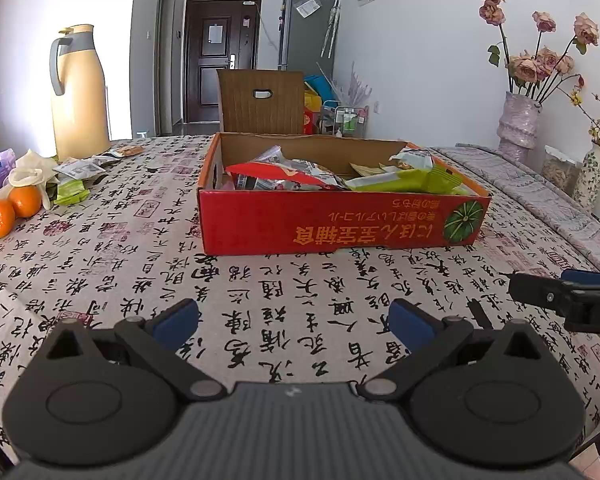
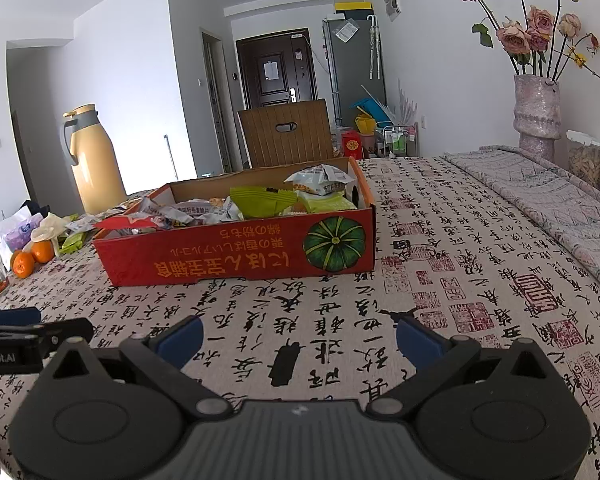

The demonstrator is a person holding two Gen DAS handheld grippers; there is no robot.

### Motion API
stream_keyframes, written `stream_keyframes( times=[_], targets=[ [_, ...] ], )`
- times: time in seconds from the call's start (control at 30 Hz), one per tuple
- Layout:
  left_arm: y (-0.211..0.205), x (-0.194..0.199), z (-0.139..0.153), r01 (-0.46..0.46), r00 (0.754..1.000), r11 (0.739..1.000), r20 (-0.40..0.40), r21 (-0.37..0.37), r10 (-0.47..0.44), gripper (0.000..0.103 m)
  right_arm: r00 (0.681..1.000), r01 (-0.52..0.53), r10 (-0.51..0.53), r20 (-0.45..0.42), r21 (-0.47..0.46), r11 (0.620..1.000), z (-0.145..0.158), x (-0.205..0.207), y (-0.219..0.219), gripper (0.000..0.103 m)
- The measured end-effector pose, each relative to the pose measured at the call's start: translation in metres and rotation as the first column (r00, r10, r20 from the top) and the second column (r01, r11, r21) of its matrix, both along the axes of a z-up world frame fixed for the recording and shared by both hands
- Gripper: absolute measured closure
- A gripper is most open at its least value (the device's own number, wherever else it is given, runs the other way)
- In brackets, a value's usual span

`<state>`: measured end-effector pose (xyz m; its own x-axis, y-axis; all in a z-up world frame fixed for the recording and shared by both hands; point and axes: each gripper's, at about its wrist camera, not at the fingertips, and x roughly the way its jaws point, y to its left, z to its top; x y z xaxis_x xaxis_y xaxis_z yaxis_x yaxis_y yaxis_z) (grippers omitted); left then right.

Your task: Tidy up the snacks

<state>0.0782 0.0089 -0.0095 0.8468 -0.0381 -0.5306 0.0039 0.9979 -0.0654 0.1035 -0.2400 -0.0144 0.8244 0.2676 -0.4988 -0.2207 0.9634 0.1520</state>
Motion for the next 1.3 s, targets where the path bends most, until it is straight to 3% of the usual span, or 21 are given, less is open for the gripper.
stream_keyframes(
  times=[1.3],
  targets=[
    [-0.0028, -0.0069, 0.0021, 0.014, 1.0, 1.0, 0.014, 0.0, -0.014, 0.0, 1.0, -0.002, 0.002, -0.004, -0.002, 1.0, -0.0015, -0.0028, -0.0011, 0.0]
  ],
)
